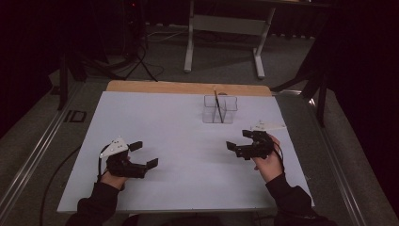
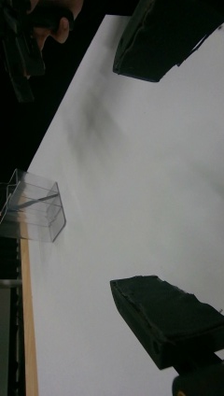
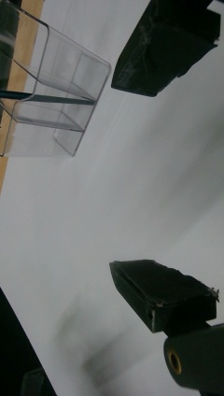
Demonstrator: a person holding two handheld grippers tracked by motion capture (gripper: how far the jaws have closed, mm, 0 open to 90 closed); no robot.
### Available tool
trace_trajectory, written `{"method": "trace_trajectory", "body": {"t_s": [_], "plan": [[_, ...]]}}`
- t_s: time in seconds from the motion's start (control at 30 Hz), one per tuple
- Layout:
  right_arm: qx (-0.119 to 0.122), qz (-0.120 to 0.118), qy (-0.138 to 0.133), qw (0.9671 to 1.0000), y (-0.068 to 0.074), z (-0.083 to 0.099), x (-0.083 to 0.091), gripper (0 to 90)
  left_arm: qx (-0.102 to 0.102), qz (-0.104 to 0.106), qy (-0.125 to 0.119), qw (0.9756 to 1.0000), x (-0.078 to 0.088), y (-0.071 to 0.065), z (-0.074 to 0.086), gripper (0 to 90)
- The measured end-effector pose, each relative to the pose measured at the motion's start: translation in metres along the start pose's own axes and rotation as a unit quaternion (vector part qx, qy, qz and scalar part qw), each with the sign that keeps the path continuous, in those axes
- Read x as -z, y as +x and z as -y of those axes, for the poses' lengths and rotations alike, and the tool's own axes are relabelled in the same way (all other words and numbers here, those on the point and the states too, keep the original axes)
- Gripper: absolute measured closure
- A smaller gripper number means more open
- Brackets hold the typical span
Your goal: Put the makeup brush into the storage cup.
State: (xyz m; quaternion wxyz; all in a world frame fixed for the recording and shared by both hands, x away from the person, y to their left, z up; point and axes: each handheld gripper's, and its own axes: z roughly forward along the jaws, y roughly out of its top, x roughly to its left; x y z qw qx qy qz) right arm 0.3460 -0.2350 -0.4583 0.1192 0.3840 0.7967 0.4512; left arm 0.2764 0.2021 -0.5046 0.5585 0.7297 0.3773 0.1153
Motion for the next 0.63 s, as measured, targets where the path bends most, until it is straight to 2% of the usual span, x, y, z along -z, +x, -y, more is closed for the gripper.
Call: {"method": "trace_trajectory", "body": {"t_s": [0.23,0.47,0.63], "plan": [[-0.001,0.002,-0.009,1.0000,0.003,0.012,0.010,10.8,0.002,0.002,-0.002,1.0000,0.000,0.000,0.000,0.8],[0.021,0.007,0.016,0.9996,0.010,0.028,0.009,10.8,0.003,0.004,-0.003,1.0000,0.000,0.000,0.000,0.8],[0.027,0.010,0.024,0.9993,0.011,0.036,0.007,10.8,-0.002,0.005,0.000,1.0000,0.000,-0.001,0.000,0.8]]}}
